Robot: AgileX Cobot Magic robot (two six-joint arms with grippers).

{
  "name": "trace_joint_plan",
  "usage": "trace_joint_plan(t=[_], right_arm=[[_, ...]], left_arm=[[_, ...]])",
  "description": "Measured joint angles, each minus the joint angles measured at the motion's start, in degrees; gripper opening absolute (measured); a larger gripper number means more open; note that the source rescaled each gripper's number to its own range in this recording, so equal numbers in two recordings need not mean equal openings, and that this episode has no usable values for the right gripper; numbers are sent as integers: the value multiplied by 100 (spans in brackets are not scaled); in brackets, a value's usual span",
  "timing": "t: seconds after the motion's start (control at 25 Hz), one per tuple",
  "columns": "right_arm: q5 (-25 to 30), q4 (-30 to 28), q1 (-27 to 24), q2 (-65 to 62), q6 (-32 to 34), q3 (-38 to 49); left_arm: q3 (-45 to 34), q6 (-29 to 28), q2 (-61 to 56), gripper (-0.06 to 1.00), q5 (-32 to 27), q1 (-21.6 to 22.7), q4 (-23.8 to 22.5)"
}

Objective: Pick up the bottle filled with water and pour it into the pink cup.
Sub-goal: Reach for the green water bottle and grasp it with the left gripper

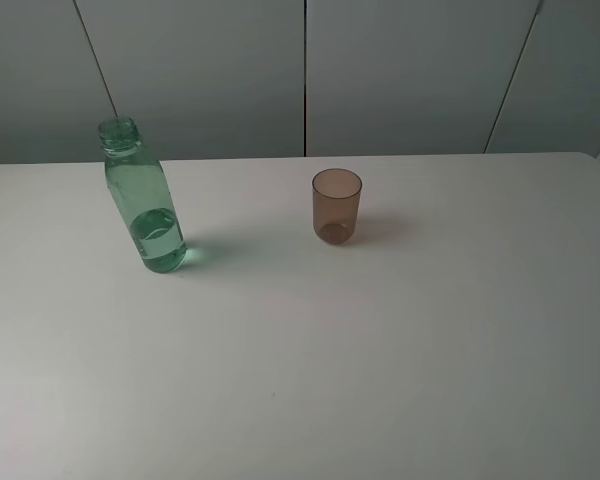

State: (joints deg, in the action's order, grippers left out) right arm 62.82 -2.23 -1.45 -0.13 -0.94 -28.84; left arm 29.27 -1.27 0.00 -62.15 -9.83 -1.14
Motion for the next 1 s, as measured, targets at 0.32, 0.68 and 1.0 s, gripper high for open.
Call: trace_joint_plan(t=[0.32,0.68,1.0], right_arm=[[0,0,0,0,0,0],[0,0,0,0,0,0],[0,0,0,0,0,0]], left_arm=[[0,0,0,100,0,0,0],[0,0,0,100,0,0,0],[0,0,0,100,0,0,17]])
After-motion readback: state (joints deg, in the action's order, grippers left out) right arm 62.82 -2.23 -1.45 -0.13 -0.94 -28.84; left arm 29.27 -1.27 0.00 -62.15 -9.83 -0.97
